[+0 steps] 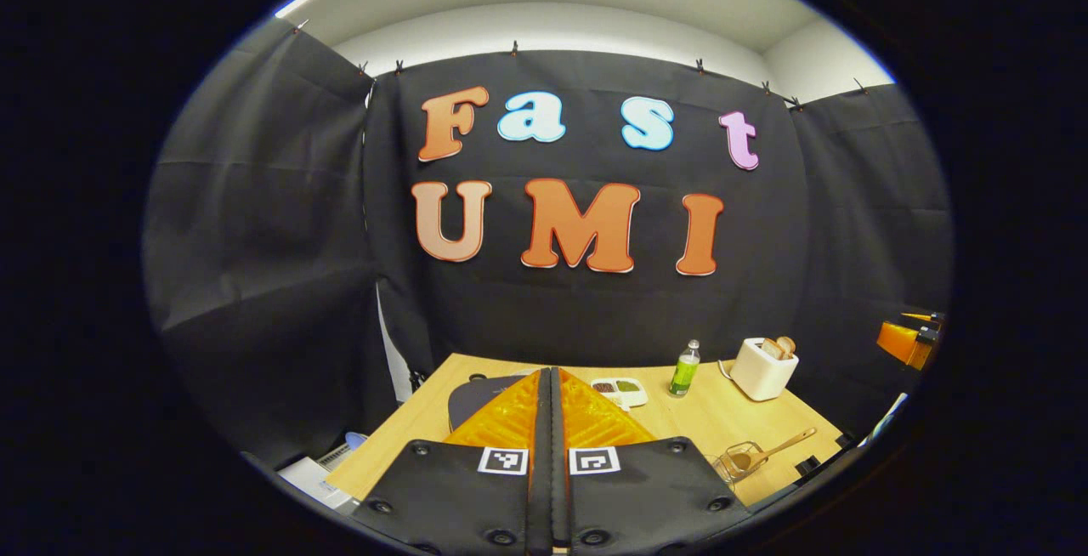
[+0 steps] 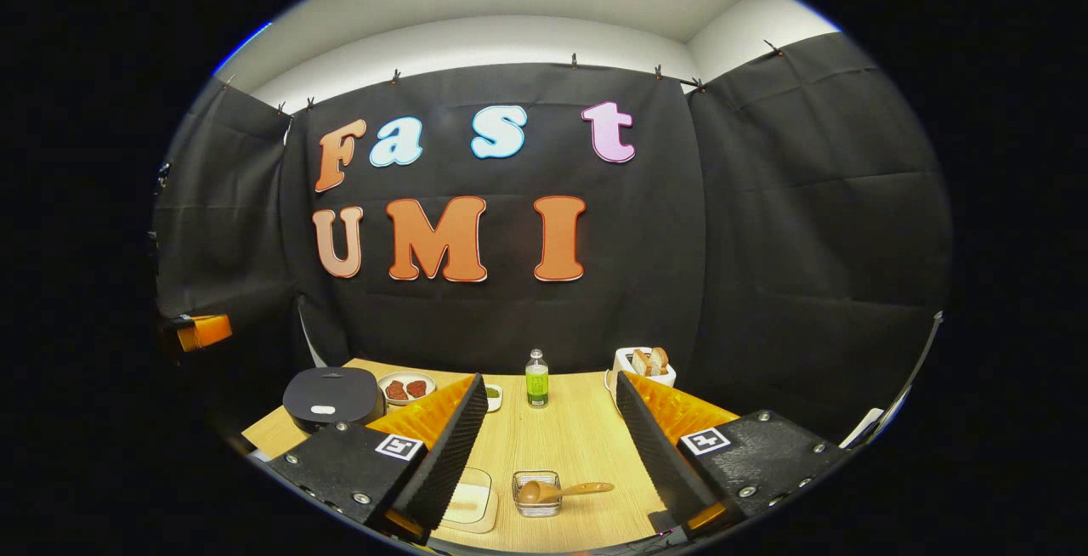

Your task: Close the left gripper, press the button to open the rice cooker; take a wooden spoon from the chopstick holder with the right hand, scoop a spoonful of rice and pour it into the rice cooker, then put the wooden spoon back into the chopstick holder.

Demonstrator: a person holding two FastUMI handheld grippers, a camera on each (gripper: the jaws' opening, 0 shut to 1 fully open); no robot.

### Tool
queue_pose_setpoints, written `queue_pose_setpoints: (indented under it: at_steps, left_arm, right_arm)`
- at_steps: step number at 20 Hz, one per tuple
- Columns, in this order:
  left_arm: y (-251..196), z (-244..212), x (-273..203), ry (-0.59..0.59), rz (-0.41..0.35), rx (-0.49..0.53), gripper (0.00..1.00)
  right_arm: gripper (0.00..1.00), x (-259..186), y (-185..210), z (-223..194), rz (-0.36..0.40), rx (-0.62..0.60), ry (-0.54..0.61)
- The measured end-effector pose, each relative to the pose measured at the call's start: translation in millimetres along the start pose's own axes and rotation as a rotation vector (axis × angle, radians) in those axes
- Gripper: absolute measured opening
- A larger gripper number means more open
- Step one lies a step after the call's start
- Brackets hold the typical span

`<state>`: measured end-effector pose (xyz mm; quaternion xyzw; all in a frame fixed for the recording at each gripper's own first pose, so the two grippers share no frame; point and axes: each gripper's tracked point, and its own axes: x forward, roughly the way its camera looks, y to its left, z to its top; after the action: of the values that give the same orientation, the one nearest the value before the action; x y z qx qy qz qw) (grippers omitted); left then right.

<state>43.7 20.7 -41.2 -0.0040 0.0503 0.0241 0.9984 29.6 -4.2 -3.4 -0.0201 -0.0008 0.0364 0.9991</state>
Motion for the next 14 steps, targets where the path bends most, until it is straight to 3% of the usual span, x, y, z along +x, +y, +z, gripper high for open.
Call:
queue_pose_setpoints:
  at_steps: [2, 3, 5, 7, 11, 14]
  left_arm:
    - [1, -16, 18, 0.03, -0.004, 0.017, 0.0]
    - [-1, -25, 28, 0.041, -0.008, 0.025, 0.04]
    - [-6, -46, 47, 0.083, -0.023, 0.033, 0.0]
    - [-6, -69, 66, 0.131, -0.032, 0.06, 0.07]
    - [-6, -107, 103, 0.18, -0.053, 0.056, 0.04]
    - [4, -142, 125, 0.257, -0.033, 0.063, 0.04]
  right_arm:
    - [0.95, 1, -1, -4, -0.005, -0.003, 0.013]
    - [0.95, 1, -1, -6, -0.006, 0.0, 0.019]
    - [0.95, 2, -2, -10, -0.009, 0.006, 0.032]
    - [0.95, 4, -5, -15, -0.021, -0.002, 0.046]
    - [0.95, 5, -11, -22, -0.043, -0.021, 0.071]
    - [0.95, 5, -17, -25, -0.062, -0.02, 0.085]
